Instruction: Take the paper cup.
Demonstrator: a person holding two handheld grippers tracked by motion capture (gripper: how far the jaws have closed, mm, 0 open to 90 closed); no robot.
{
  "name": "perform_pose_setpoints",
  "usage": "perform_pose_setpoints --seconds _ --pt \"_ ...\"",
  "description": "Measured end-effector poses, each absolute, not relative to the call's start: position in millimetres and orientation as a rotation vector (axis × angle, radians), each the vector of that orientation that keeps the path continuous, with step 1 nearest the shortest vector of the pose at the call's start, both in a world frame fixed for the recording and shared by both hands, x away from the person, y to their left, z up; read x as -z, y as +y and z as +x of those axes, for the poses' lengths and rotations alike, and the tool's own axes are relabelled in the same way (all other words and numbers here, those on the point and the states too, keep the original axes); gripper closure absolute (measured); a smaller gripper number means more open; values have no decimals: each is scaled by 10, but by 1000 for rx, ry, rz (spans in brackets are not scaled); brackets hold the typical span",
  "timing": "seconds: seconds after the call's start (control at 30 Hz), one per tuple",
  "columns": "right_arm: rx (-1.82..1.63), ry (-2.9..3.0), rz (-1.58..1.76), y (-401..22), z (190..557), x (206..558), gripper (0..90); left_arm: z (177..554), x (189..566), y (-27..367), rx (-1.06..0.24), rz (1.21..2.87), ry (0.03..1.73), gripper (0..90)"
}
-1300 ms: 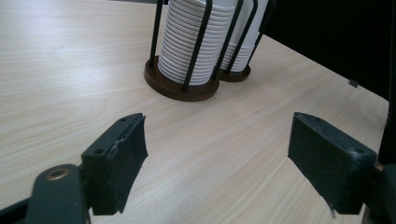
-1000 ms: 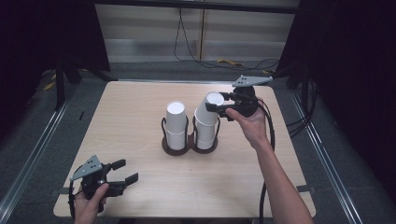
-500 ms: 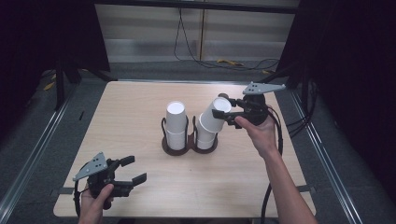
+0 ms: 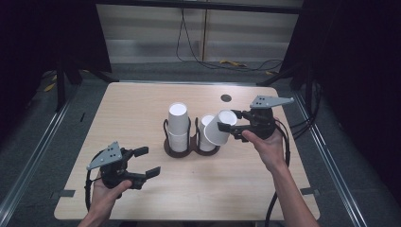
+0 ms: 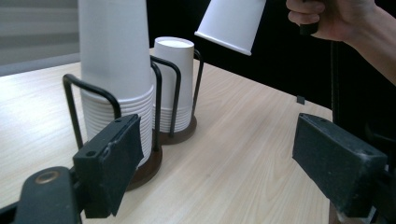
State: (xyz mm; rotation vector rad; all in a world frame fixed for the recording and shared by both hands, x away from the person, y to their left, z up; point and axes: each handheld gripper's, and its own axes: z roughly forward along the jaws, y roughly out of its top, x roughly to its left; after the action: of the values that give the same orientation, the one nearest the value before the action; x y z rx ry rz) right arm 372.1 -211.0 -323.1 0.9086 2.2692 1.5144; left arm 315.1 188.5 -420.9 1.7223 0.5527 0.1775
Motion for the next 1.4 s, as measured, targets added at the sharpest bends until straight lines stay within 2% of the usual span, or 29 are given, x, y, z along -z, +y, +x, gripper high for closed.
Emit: perform_pose_setpoints --seconds 0.8,1.4 --pt "-1676 2349 827 -1921 3648 3584 354 3336 4015 1484 -166 1741 460 178" --pt "-1788 2372 777 -1867 3568 3707 358 3393 4126 1336 -83 1758 417 177"
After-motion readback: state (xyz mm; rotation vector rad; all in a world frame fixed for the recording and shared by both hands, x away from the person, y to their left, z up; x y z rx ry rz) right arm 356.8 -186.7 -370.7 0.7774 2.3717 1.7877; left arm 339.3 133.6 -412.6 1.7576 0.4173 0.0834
